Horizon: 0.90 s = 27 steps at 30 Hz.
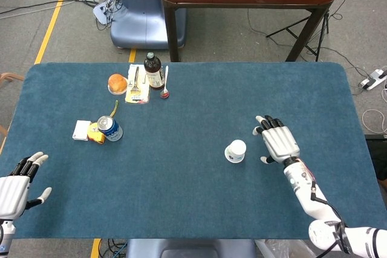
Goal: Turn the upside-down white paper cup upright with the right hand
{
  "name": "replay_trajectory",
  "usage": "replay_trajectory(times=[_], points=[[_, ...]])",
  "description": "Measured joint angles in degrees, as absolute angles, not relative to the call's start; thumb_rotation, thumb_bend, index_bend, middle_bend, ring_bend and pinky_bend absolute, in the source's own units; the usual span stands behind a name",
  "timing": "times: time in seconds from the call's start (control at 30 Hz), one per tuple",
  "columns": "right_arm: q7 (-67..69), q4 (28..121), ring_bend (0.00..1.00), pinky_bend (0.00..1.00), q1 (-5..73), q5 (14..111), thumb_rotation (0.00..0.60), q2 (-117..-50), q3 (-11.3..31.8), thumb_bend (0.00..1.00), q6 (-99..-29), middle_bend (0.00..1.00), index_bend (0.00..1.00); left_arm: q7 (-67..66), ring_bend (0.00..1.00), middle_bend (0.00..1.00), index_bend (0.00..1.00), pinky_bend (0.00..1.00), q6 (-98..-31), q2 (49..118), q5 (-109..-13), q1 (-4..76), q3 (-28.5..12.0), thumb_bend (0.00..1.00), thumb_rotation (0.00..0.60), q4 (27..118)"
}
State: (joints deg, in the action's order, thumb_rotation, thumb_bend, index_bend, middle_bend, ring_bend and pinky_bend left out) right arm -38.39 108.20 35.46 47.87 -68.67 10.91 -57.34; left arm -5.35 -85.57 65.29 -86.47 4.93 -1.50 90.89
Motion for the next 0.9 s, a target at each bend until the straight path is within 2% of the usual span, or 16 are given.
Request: replay_trajectory(times=[0.17,0.4,0.77,0.9], points=[[-40.12,107.13,0.0,0.13,37.97,44.52,0.6,-70.51,10.31,0.0,-57.27,0.07,0.31,-5.32,0.13,0.15,0.18,0.45,-85.82,65.12,-86.5,4.78,-1.52,0.21,0.6,91.08],[-40.72,105.1,0.0,0.12,40.73,41.87,0.6,-73.69,9.38,0.0,-57.39,0.06,0.18,-5.1,0.13,0.15,0.18,0.45,-85.81,64.92,-86.5,4.68,-1.47,0.21,0.6,91.26],[-38.95,102.77,0.0,0.11,43.37,39.76,0.6,-76.98,9.1,0.0,-57.47,0.06,0.17,-4.37,0.13,0.14,0.17,0.45,-86.93,64.73,-86.71,4.25,-1.77,0.21,0.6,91.35],[-38.06,101.84,0.0,0.11,43.99,39.79,0.6,-78.0,8.92,0.0,-57.4,0.06,0.17,-4.46,0.13,0.11,0.16,0.45,-87.05,64.74,-86.69,4.19,-1.84,0.21,0.6,91.3]])
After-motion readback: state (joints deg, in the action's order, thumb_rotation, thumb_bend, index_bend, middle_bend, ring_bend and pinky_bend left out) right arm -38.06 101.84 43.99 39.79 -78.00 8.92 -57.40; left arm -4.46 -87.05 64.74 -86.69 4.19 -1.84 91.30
